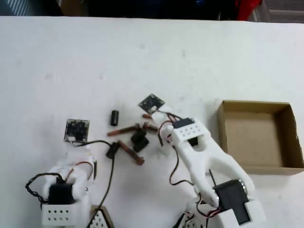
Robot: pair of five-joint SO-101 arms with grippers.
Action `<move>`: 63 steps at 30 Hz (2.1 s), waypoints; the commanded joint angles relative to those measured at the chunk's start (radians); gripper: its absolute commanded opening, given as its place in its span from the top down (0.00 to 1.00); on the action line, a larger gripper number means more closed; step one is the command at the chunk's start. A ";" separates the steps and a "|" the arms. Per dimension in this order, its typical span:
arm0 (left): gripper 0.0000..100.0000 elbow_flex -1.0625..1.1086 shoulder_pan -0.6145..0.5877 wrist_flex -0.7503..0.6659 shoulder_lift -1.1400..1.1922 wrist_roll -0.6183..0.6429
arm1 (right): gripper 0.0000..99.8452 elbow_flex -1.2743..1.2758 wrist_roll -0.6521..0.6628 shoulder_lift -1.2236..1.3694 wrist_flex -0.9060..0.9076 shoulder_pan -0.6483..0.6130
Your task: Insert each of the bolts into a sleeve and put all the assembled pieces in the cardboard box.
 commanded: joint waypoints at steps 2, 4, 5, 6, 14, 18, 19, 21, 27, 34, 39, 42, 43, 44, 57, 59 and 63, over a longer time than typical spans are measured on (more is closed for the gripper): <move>0.98 -0.002 -0.004 0.008 -0.005 0.011 | 0.97 -0.034 -0.006 0.005 -0.016 -0.007; 0.98 -0.002 -0.004 0.008 -0.005 0.011 | 0.98 -0.031 -0.006 0.005 -0.025 -0.005; 0.98 -0.002 -0.004 0.008 -0.005 0.011 | 0.98 -0.031 -0.006 0.007 -0.024 -0.005; 0.98 -0.002 -0.004 0.008 -0.005 0.011 | 0.97 -0.031 -0.006 0.007 -0.022 -0.005; 0.98 -0.002 -0.004 0.008 -0.005 0.011 | 0.98 -0.037 -0.003 -0.028 -0.001 0.024; 0.98 -0.002 -0.004 0.008 -0.005 0.011 | 0.98 -0.035 -0.003 -0.139 0.077 0.028; 0.98 -0.002 -0.004 0.008 -0.005 0.011 | 0.98 -0.035 -0.005 -0.176 0.101 0.028; 0.98 -0.002 -0.004 0.008 -0.005 0.011 | 0.98 -0.035 -0.005 -0.257 0.147 0.030; 0.98 -0.002 -0.004 0.008 -0.005 0.011 | 0.98 -0.035 -0.002 -0.512 0.289 0.031; 0.98 -0.002 -0.002 0.008 -0.005 0.011 | 0.98 -0.031 0.003 -0.750 0.401 0.088; 0.98 -0.002 -0.002 0.008 -0.005 0.011 | 0.98 -0.029 0.005 -0.820 0.403 0.223; 0.98 -0.002 -0.001 0.008 -0.005 0.015 | 0.98 -0.011 0.005 -0.826 0.398 0.286; 0.98 -0.002 -0.001 0.008 -0.005 0.015 | 0.98 0.000 0.005 -0.828 0.397 0.302; 0.98 -0.002 -0.008 0.008 -0.005 0.012 | 0.98 0.011 0.005 -0.828 0.394 0.314; 0.98 -0.029 -0.334 -0.296 -0.007 -0.126 | 0.98 0.241 0.005 -0.828 0.177 0.404; 0.98 -0.017 -0.348 -0.358 -0.007 -0.245 | 0.98 0.255 0.005 -0.828 0.163 0.404; 0.98 -0.021 -0.349 -0.382 -0.007 -0.385 | 0.98 0.270 0.005 -0.828 0.159 0.404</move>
